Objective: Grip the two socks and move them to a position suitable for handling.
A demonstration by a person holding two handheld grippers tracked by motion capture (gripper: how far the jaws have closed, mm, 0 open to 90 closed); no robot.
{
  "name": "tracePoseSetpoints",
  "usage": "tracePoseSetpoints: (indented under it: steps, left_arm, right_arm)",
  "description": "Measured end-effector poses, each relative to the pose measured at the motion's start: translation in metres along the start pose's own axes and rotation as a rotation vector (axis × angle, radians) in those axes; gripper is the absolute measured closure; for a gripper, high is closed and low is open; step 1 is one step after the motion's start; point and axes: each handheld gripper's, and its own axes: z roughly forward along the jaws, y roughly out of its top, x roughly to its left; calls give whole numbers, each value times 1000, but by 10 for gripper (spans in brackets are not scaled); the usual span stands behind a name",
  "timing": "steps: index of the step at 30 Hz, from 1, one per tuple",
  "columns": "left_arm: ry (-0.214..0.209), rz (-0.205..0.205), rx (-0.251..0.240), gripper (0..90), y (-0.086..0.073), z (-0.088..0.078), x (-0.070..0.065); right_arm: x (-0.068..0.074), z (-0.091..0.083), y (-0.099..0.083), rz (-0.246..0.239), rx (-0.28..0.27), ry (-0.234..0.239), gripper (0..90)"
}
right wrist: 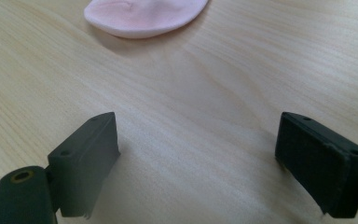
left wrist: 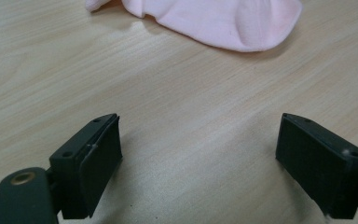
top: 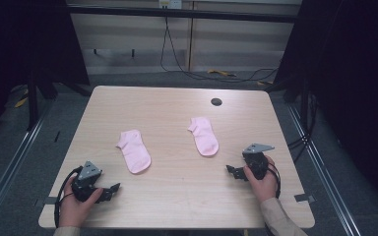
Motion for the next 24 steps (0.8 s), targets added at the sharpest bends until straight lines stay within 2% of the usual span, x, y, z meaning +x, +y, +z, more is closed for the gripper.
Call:
tracePoseSetpoints:
  steps: [7, 9, 11, 13, 14, 15, 19, 23, 24]
  left_arm:
    - [-1, -4, -2, 136, 0, 0, 0]
    - [-2, -2, -2, 136, 0, 0, 0]
    - [-2, -4, -2, 136, 0, 0, 0]
    - [-2, -4, -2, 137, 0, 0, 0]
    - [-2, -2, -1, 136, 0, 0, 0]
    - [-2, -4, -2, 136, 0, 0, 0]
    - [-2, -4, -2, 136, 0, 0, 0]
    - [-1, -2, -2, 136, 0, 0, 0]
    - [-2, -4, -1, 136, 0, 0, 0]
  right_arm:
    - [0, 0, 0, -2, -2, -4, 125]
    - [5, 2, 2, 21, 3, -28, 125]
    - [11, 4, 9, 29, 27, -28, 141]
    - [21, 8, 20, 13, 4, -10, 143]
    - [37, 12, 36, -8, -8, 35, 143]
    - [37, 12, 36, -8, -8, 35, 143]
    - [67, 29, 75, -129, -15, 73, 192]
    - [68, 43, 95, -113, -24, 61, 250]
    - [62, 50, 102, -82, -30, 23, 260]
